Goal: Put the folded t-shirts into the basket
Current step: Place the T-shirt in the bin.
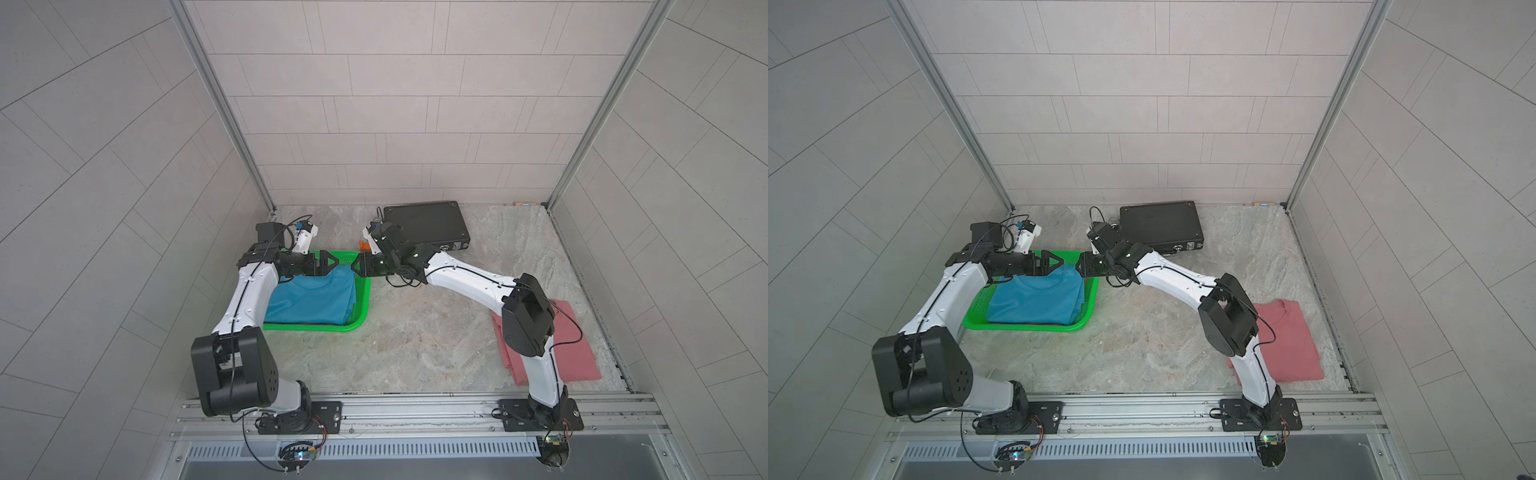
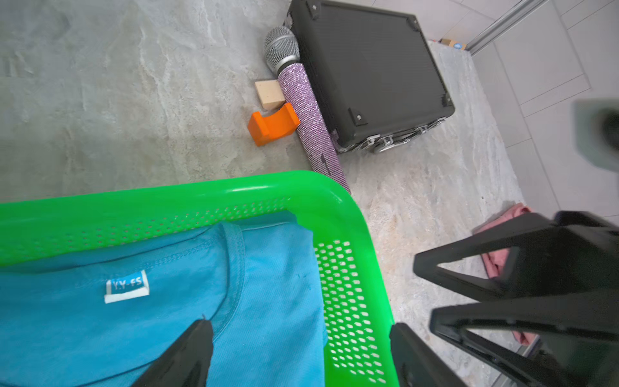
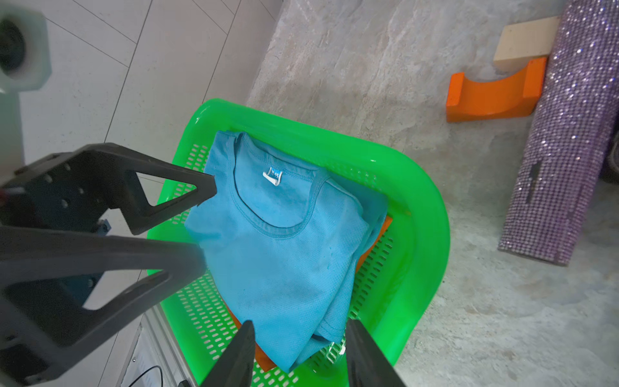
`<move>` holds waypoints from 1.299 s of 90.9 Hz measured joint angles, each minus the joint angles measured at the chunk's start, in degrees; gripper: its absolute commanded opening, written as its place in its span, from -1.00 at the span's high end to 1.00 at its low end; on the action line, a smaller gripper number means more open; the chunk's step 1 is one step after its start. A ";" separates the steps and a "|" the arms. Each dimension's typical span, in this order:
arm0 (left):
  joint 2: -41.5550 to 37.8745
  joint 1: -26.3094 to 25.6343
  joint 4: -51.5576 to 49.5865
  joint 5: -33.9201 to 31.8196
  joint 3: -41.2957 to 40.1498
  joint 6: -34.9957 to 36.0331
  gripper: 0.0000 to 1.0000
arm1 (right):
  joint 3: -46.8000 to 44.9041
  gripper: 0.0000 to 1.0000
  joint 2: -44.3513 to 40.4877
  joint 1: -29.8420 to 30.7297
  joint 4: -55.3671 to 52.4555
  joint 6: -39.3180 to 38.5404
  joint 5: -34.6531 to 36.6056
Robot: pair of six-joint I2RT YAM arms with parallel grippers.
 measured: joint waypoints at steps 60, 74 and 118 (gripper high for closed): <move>0.31 -1.18 1.77 -9.99 -2.97 -0.74 -0.38 | 6.84 0.76 11.54 2.47 -7.50 18.86 1.27; 0.31 -1.18 1.79 -11.15 -3.41 -0.31 -0.38 | 9.14 0.76 12.87 3.48 -9.44 19.34 5.68; 0.48 -1.18 2.23 -12.33 -4.02 0.17 -0.38 | 17.64 0.83 16.39 4.92 -18.58 15.19 14.10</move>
